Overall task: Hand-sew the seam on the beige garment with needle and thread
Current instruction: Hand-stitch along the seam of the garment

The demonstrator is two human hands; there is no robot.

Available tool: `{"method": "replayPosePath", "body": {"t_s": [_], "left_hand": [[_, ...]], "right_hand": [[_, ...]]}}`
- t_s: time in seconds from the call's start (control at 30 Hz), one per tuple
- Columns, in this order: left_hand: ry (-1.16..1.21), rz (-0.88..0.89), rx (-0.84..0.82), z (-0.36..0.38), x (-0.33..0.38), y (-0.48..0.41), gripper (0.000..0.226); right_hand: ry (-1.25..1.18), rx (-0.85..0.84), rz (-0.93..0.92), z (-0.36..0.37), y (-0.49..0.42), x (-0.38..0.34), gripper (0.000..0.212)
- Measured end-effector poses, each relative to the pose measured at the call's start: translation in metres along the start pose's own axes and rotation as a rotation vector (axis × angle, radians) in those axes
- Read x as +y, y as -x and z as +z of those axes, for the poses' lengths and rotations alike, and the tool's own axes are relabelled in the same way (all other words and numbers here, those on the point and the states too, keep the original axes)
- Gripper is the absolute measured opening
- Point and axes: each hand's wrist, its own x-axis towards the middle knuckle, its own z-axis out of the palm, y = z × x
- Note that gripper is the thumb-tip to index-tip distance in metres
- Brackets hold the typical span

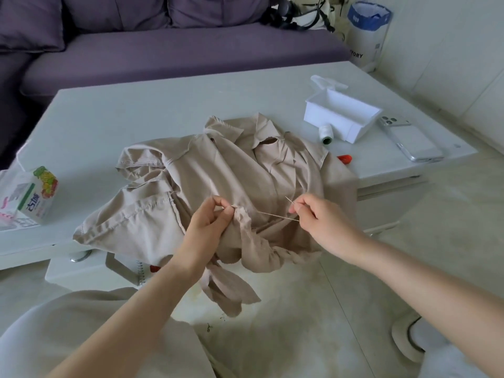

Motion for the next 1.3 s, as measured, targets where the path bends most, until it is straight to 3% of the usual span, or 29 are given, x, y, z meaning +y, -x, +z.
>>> {"method": "replayPosePath", "body": {"t_s": [0.17, 0.3, 0.43, 0.5, 0.63, 0.73, 0.83, 0.97, 1.03, 1.13, 1.23, 1.3], "left_hand": [[0.282, 0.001, 0.075, -0.008, 0.045, -0.028, 0.021], [0.330, 0.190, 0.122, -0.018, 0.079, -0.050, 0.021], [-0.105, 0.570, 0.219, -0.026, 0.091, -0.050, 0.020], [-0.384, 0.636, 0.238, -0.033, 0.082, -0.046, 0.019], [-0.870, 0.591, 0.102, -0.048, 0.045, -0.046, 0.016], [-1.070, 0.423, -0.049, -0.052, 0.027, -0.047, 0.010], [-1.198, 0.375, -0.046, -0.051, 0.026, -0.051, 0.023], [-1.199, 0.628, 0.040, -0.043, 0.041, -0.055, 0.019], [-1.189, 0.843, -0.024, -0.040, 0.052, -0.057, 0.015], [-1.275, 1.191, -0.148, -0.030, 0.068, -0.065, 0.034], [-1.528, 1.386, -0.259, -0.024, 0.080, -0.080, 0.037], [-1.753, 1.404, -0.296, -0.026, 0.079, -0.091, 0.043]], "right_hand": [[-0.063, 0.102, -0.067, -0.002, -0.051, -0.038, 0.022], [-0.077, 0.204, -0.107, 0.003, -0.084, -0.064, 0.022], [-0.177, 0.258, -0.150, 0.001, -0.102, -0.085, 0.022], [-0.237, 0.289, -0.169, 0.000, -0.108, -0.088, 0.020], [-0.352, 0.286, -0.114, -0.003, -0.109, -0.082, 0.026], [-0.390, 0.261, -0.093, -0.006, -0.106, -0.077, 0.030], [-0.373, 0.218, -0.045, -0.008, -0.106, -0.077, 0.026], [-0.406, 0.136, -0.038, -0.009, -0.109, -0.088, 0.022], [-0.401, 0.094, -0.072, -0.009, -0.111, -0.097, 0.019], [-0.403, 0.066, -0.121, -0.008, -0.118, -0.111, 0.015], [-0.436, 0.051, -0.124, -0.010, -0.125, -0.123, 0.014], [-0.439, 0.062, -0.120, -0.011, -0.129, -0.129, 0.014]]}}
